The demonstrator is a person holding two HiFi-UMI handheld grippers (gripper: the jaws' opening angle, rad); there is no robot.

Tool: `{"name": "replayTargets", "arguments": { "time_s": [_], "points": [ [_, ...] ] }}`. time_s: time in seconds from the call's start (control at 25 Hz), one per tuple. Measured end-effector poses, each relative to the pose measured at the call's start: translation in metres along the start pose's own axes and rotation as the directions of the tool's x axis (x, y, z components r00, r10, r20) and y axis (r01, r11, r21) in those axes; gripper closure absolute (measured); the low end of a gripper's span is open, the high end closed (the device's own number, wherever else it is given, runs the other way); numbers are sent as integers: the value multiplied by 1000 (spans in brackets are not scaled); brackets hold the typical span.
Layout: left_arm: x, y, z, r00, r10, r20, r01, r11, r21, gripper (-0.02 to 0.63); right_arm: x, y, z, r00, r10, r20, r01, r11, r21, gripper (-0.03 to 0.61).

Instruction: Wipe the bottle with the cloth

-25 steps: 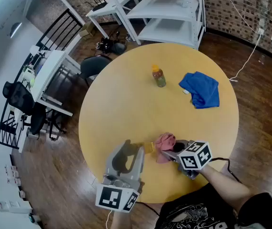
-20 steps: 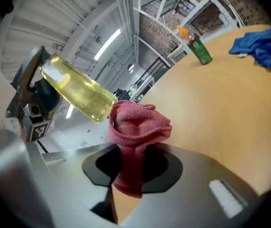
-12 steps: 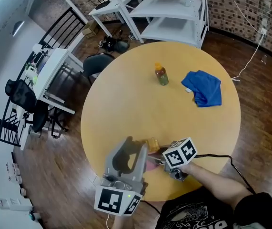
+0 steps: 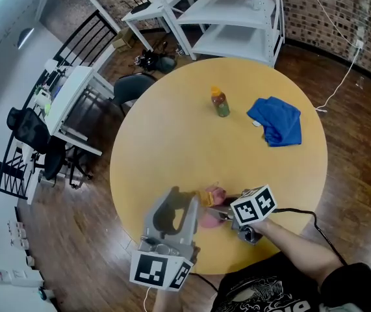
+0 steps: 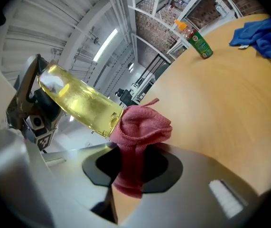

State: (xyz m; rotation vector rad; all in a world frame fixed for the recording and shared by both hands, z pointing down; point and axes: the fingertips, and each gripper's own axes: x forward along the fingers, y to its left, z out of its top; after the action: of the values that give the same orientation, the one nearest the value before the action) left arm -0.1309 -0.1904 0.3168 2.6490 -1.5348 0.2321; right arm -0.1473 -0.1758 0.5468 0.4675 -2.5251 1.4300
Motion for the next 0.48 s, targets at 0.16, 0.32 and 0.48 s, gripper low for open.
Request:
{"name": "replayTargets", "arguments": {
  "time_s": [0.16,0.32,0.48],
  "points": [
    [-1,0,-6,1000,-3,-5,3,1000,-8,456,-9,-5,-3,1000,-10,10,10,1000,17,480],
    [4,-4,-19,1000,-2,-6,2,1000,-27,456,-23,-24,-9,996,-92,1,92,995,-42,480],
    [18,-1,-50,999,32,-28,-33,999,-13,456,-70,-66,3,939,-326,115,341,926,-164,480]
  ]
}}
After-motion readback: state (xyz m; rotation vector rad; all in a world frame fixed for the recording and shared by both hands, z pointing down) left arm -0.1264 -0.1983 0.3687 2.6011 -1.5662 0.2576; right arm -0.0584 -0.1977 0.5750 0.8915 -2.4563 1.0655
